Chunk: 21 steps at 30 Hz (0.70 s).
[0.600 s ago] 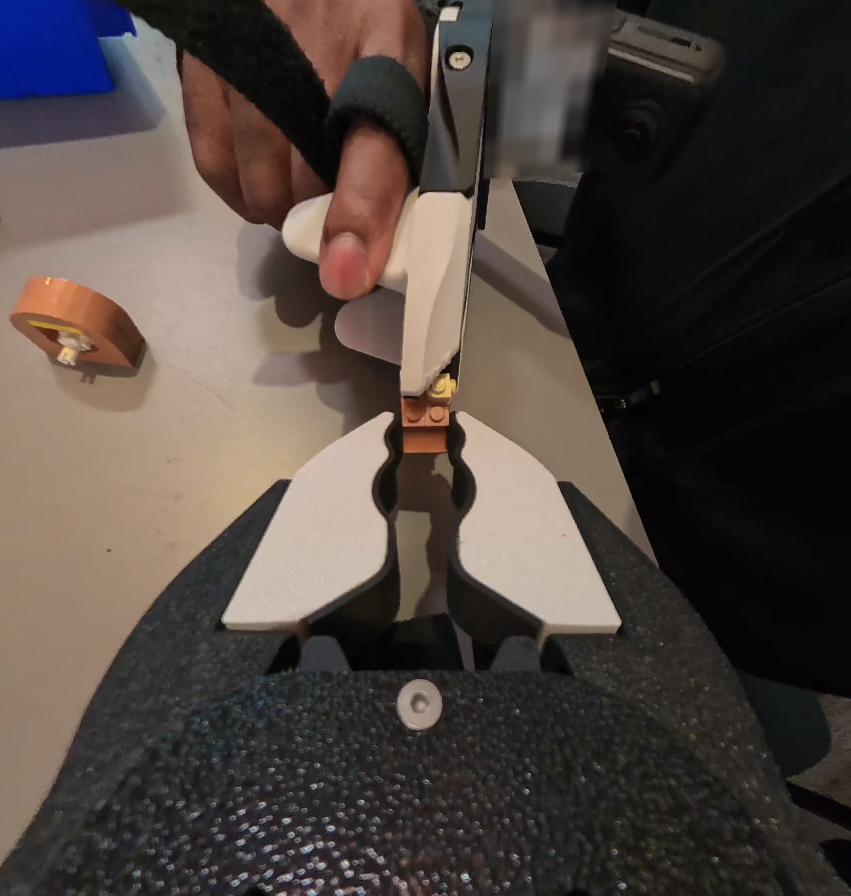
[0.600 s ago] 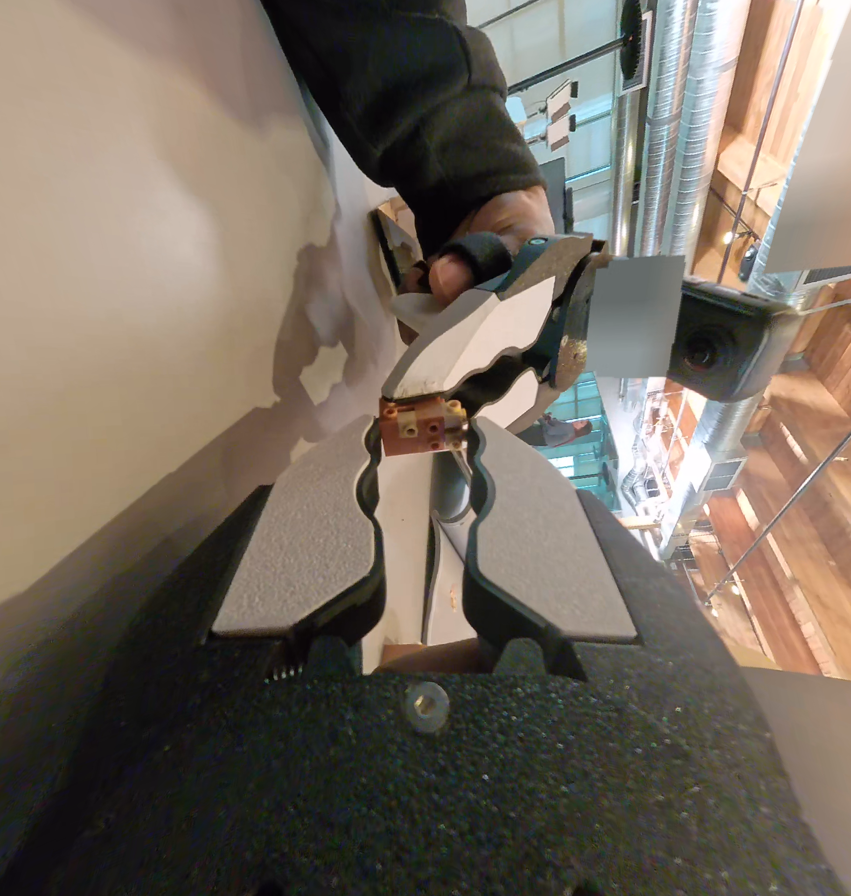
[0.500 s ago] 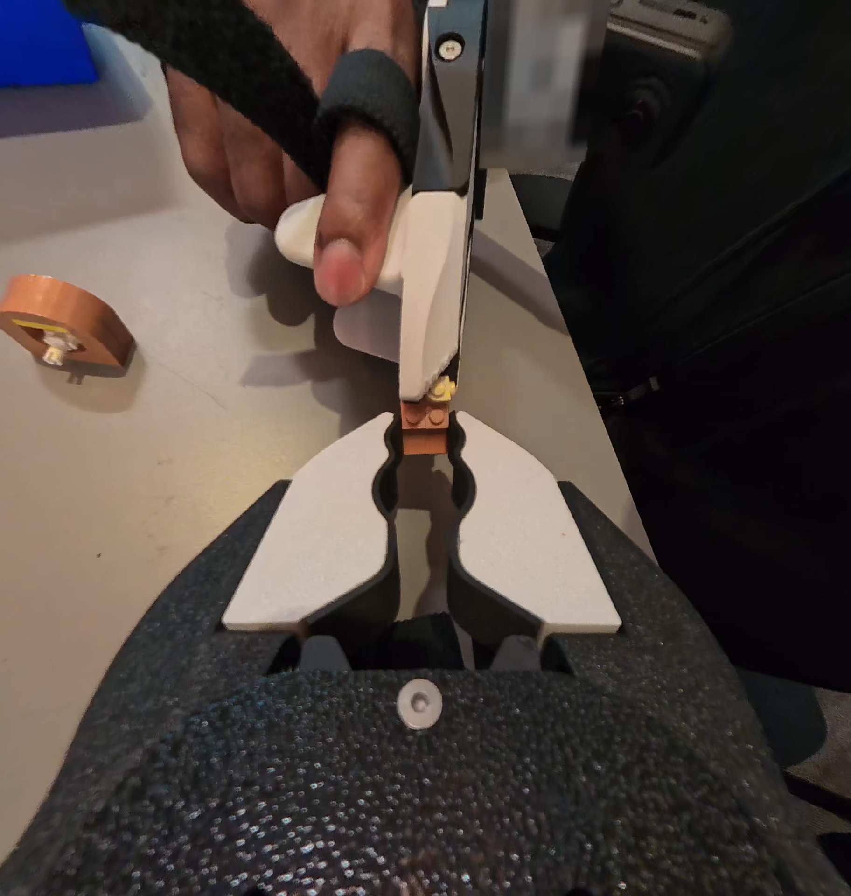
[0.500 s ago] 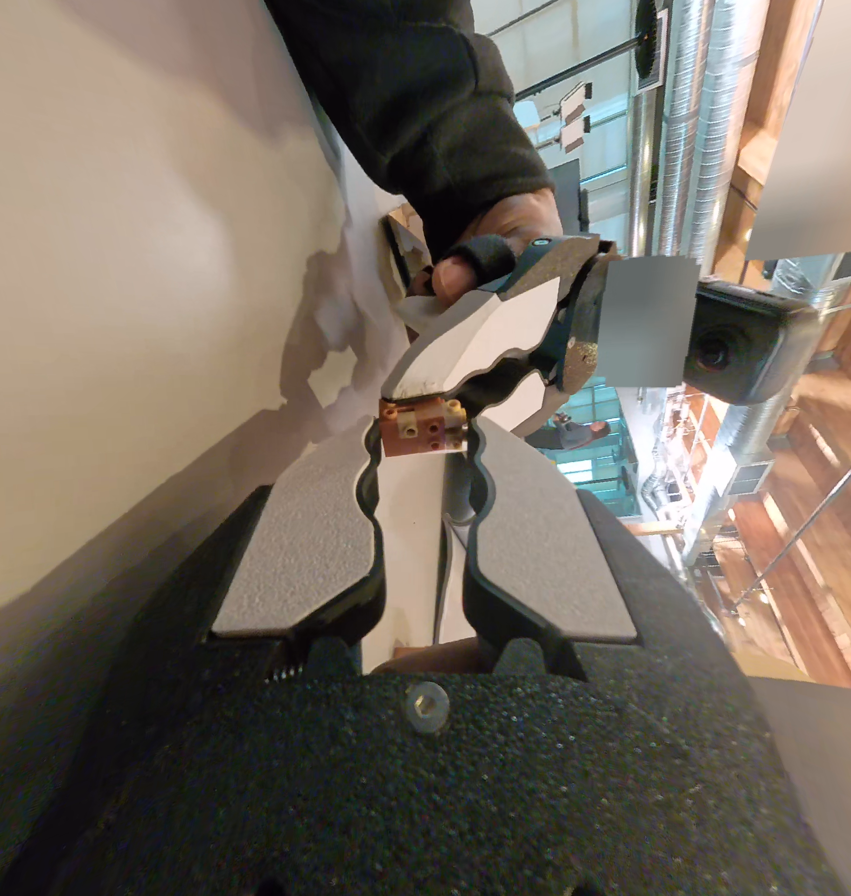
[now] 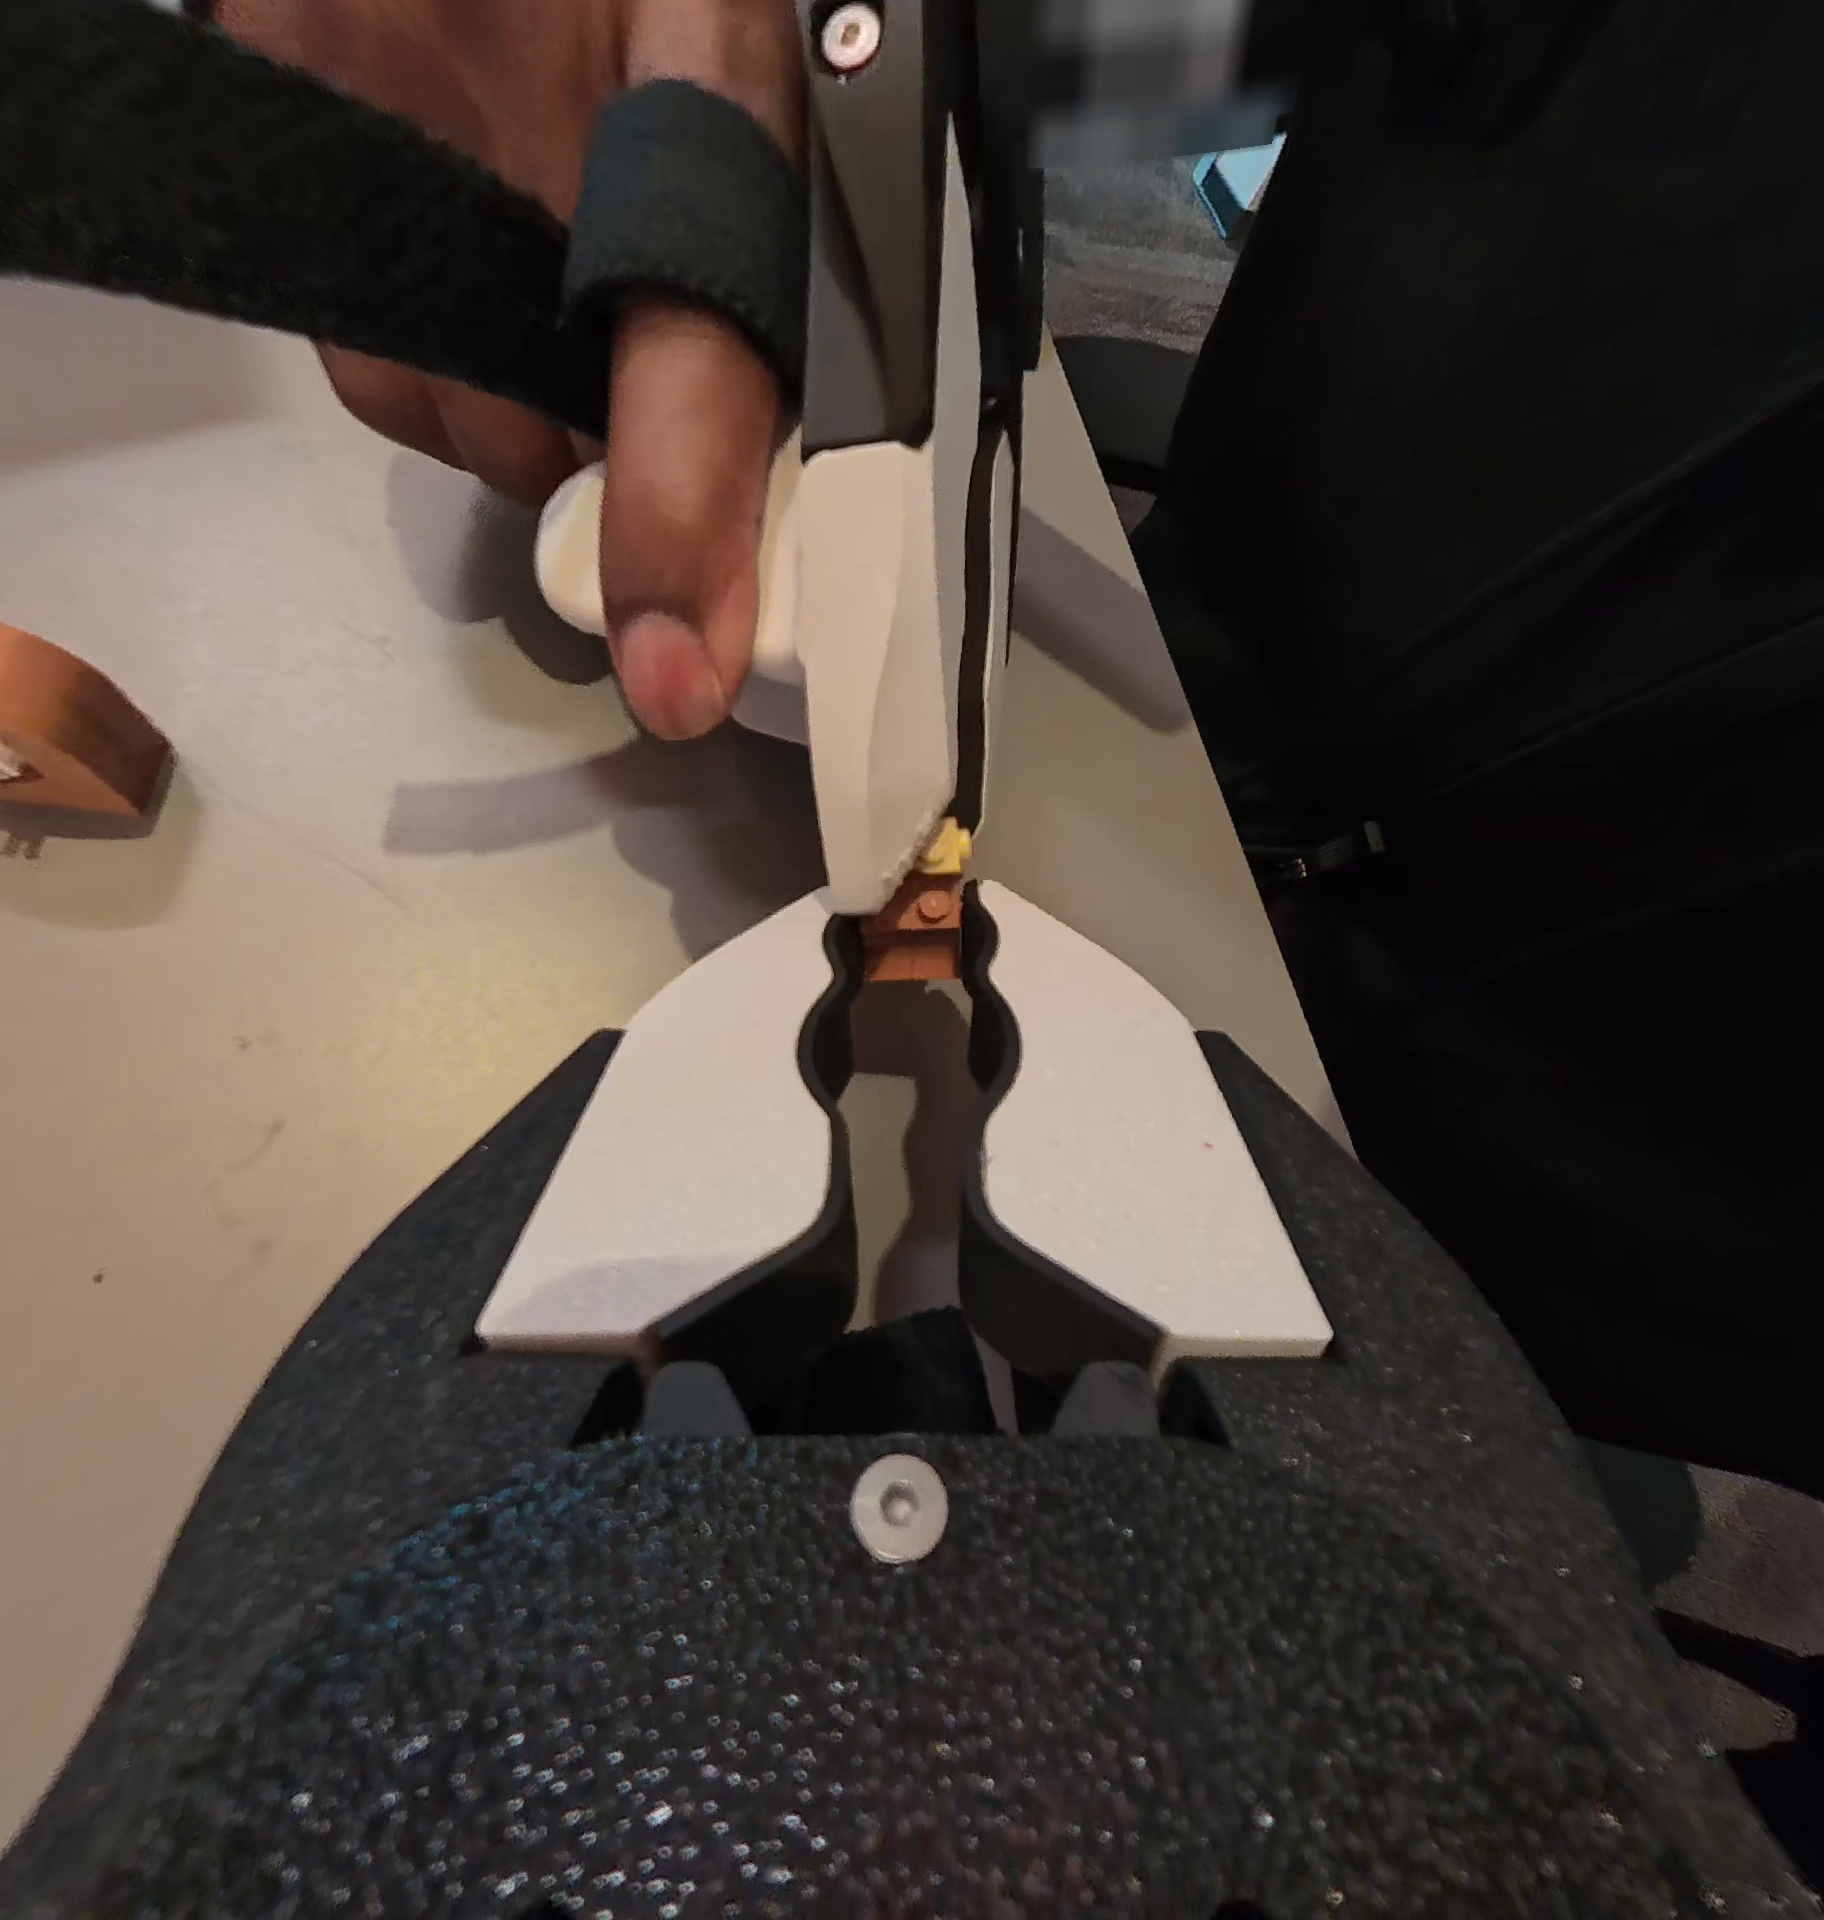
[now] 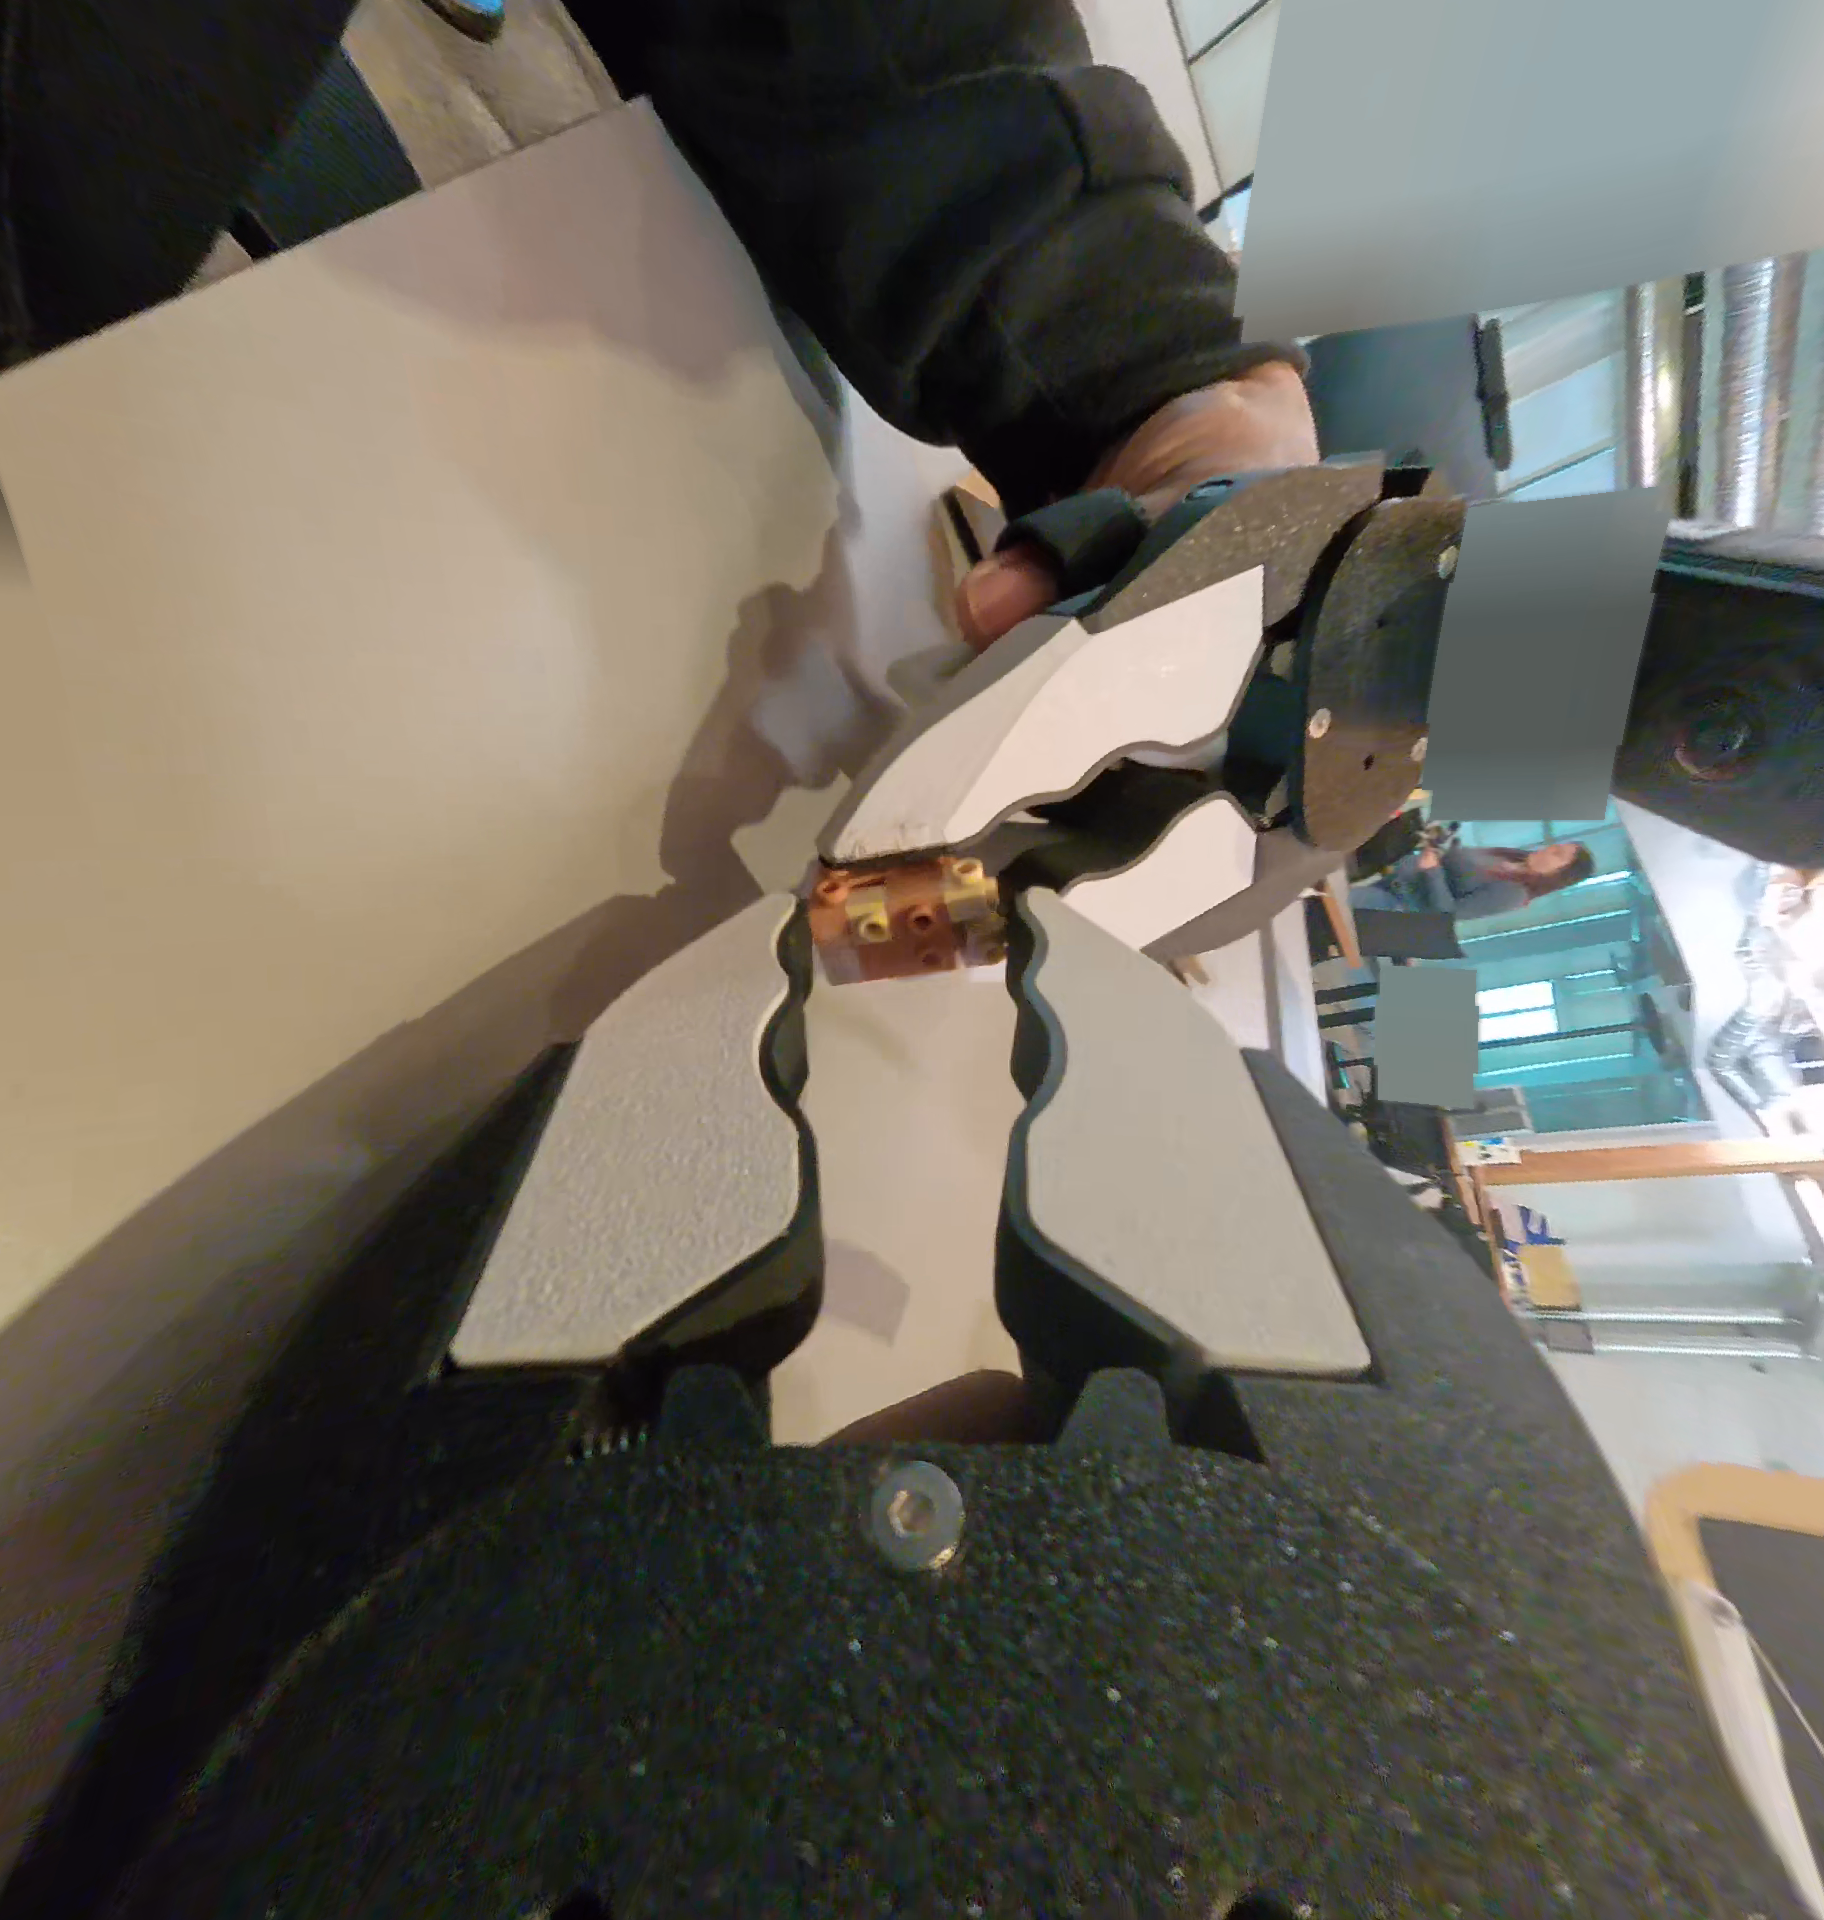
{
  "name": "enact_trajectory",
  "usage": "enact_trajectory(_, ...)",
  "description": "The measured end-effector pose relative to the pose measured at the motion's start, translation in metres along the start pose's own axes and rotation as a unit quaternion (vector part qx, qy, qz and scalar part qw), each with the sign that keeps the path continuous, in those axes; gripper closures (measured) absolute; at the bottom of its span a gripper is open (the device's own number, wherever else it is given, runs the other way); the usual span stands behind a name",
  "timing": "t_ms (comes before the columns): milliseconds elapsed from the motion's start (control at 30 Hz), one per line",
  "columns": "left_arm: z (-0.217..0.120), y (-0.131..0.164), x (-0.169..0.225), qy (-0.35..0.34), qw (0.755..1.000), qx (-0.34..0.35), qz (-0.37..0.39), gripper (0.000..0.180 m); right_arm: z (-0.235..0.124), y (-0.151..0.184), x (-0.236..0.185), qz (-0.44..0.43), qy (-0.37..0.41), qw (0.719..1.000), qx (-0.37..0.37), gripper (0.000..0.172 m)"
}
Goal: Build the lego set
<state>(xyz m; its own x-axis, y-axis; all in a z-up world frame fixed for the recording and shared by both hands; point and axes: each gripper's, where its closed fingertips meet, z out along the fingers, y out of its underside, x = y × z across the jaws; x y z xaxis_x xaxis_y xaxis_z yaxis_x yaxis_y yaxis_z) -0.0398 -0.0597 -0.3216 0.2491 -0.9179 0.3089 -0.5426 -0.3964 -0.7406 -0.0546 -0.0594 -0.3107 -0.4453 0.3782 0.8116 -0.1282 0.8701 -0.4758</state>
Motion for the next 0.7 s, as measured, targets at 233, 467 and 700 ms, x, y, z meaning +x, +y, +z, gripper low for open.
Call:
enact_trajectory(233,-0.003,-0.002,-0.004,0.000,1.000,0.018,-0.018,0.164,0.000,0.004,0.004,-0.012,0.019,1.000,-0.010,0.136)
enact_trajectory(467,-0.007,-0.004,-0.005,-0.003,0.999,0.032,-0.022,0.163,0.000,0.005,0.009,-0.012,0.039,0.999,-0.012,0.137)
enact_trajectory(700,-0.007,-0.007,-0.005,-0.002,0.999,0.037,-0.021,0.163,-0.002,0.005,0.011,-0.015,0.033,0.999,-0.015,0.137)
